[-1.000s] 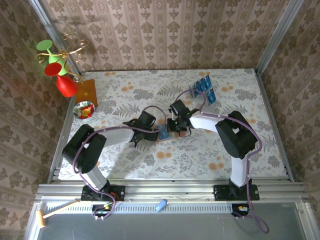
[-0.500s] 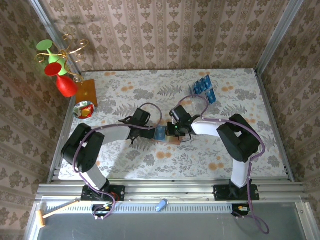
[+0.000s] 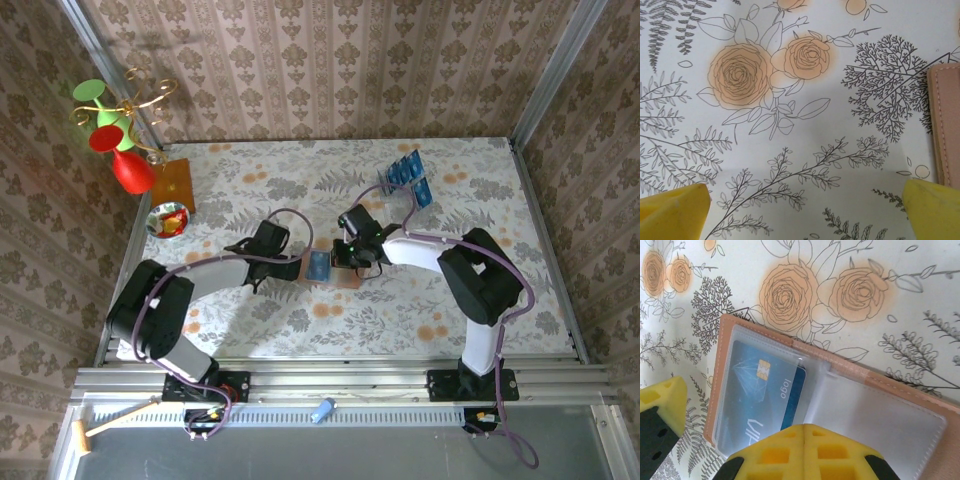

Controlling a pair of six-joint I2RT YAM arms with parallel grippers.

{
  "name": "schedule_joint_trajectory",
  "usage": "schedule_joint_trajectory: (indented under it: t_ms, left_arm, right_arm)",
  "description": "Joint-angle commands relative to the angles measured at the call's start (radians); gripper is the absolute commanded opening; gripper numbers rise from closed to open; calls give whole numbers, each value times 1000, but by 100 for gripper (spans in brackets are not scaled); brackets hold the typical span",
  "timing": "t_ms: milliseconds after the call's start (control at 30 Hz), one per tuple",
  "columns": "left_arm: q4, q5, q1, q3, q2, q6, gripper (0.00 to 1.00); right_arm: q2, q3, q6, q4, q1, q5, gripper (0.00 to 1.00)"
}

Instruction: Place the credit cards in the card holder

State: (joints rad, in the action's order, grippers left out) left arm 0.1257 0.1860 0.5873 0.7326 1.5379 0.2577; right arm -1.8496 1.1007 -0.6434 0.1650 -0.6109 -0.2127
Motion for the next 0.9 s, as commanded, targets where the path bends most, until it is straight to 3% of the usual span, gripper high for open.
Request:
schedule_joint_trajectory:
  t_ms: [0, 267, 567, 733, 867]
  left_arm:
    - [8, 8, -9, -21, -45, 15, 100]
    - [6, -21, -2, -40, -107, 37, 100]
    - [3, -19, 73, 5, -108, 57, 100]
    - [1, -11, 117, 42, -72, 57, 100]
    - [0, -8, 139, 66, -40, 50, 100]
  right_arm:
    - [51, 19, 31, 53, 15, 29, 7]
    - [125, -50, 54, 89, 55, 42, 10]
    - [143, -107, 66, 93, 71, 28, 24]
    - [132, -118, 52, 67, 71, 4, 24]
    - [114, -113, 46, 54, 71, -10, 17]
